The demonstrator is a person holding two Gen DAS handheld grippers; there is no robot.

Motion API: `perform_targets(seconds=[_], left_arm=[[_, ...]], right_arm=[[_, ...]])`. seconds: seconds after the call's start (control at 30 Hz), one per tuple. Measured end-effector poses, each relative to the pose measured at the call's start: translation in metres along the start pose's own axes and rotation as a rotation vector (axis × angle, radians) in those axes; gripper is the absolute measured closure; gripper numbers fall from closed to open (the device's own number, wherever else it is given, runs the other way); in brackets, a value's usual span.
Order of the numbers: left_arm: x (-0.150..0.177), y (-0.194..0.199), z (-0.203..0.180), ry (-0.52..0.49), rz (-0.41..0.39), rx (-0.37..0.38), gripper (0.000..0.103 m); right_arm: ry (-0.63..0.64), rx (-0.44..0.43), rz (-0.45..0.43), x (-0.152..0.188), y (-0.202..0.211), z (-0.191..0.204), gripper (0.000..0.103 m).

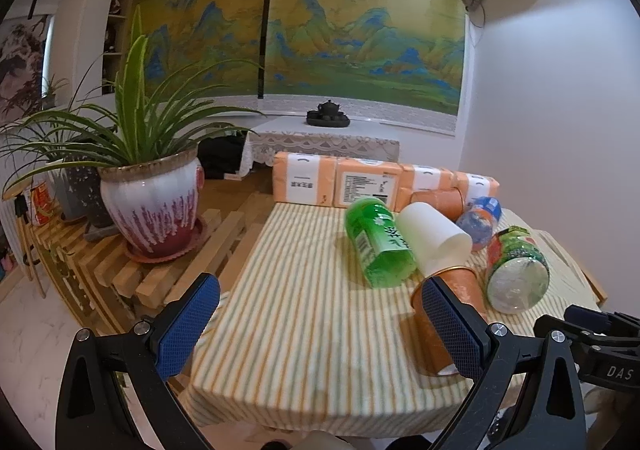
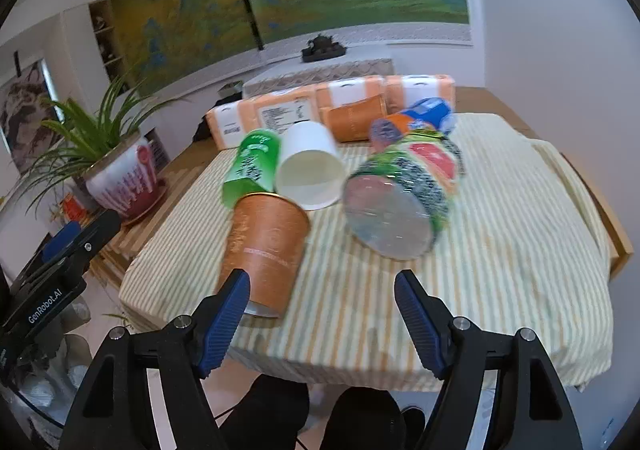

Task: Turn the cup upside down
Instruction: 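Lower the orange cup rim-down onto the table with the right gripper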

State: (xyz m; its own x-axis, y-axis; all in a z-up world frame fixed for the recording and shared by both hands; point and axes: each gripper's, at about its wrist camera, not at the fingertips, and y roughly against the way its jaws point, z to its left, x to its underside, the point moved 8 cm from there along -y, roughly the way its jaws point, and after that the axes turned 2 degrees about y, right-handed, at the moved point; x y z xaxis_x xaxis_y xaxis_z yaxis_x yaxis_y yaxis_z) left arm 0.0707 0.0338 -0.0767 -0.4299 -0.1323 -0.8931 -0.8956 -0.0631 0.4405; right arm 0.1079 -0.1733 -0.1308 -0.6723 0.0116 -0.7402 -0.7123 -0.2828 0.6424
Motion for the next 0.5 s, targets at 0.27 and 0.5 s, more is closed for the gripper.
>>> perform_targets(seconds=[0.27, 0.5], left_arm=[[0.006, 0.001, -0.022, -0.018, 0.011, 0.027, 0.001], [0.015, 0.0, -0.044, -0.036, 0.025, 0.057, 0.001]], right_arm=[[-0.009, 0.071, -0.07, 0.005, 0.017, -0.018, 0.025], [0.005, 0.116, -0.12, 0.008, 0.029, -0.027, 0.022]])
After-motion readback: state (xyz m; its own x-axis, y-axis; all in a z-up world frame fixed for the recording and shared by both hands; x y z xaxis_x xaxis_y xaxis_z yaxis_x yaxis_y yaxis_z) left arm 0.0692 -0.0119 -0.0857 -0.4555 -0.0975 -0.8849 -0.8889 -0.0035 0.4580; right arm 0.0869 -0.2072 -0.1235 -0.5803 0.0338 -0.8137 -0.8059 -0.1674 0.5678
